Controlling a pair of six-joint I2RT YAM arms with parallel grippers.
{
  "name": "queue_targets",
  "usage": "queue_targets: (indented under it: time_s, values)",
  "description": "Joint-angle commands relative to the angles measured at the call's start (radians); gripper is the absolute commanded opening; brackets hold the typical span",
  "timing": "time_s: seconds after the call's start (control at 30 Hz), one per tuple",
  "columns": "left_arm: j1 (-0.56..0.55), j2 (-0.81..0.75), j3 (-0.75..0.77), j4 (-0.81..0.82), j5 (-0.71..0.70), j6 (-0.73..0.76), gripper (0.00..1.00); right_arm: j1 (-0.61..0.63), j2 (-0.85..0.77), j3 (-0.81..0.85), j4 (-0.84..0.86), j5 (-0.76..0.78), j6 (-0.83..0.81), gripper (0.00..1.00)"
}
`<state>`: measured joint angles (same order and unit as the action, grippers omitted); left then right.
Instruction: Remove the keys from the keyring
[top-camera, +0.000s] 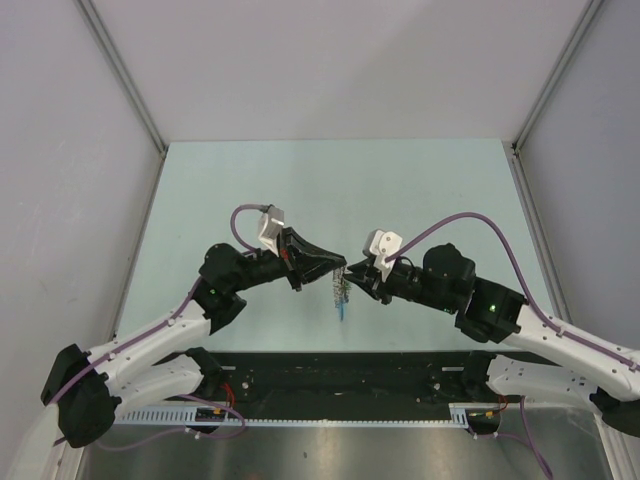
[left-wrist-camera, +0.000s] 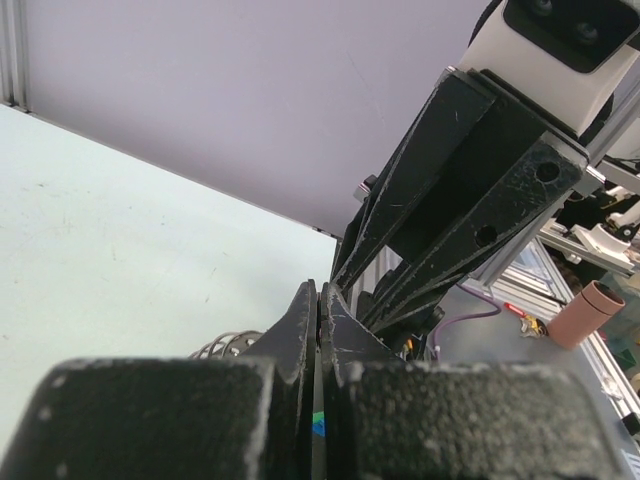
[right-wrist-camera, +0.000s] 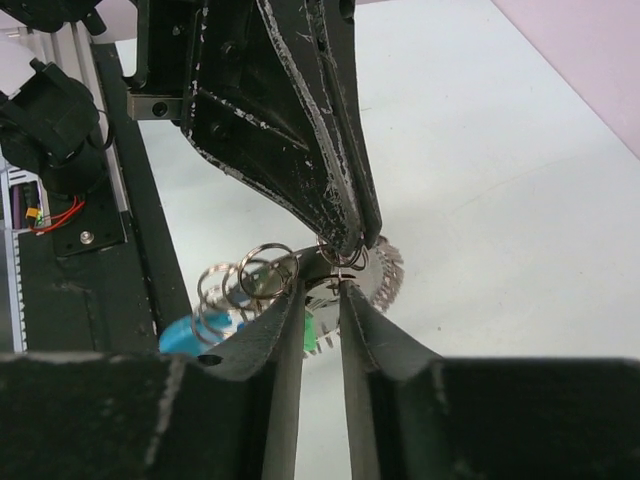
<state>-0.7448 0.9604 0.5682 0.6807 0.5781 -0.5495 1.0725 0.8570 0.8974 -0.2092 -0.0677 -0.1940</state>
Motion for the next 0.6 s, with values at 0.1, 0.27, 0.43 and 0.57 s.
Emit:
queue_targets:
  time_s: [0.1, 0.27, 0.43, 0.57]
  values:
    - [-0.002, -0.031, 0.012, 0.100, 0.017, -0.012, 0.00, -0.046, -0.061, 0.006, 0.033, -0.082, 0.068, 0.30]
    - [-0.002, -0.017, -0.001, 0.195, 0.087, -0.062, 0.00, -0.181, -0.075, 0.003, 0.073, -0.341, 0.177, 0.31]
    - [-0.002, -0.014, -0.004, 0.252, 0.118, -0.089, 0.00, -0.293, -0.105, -0.031, 0.183, -0.506, 0.257, 0.28]
    - [-0.002, -0.008, -0.008, 0.276, 0.141, -0.102, 0.00, -0.304, -0.110, -0.046, 0.248, -0.615, 0.271, 0.26]
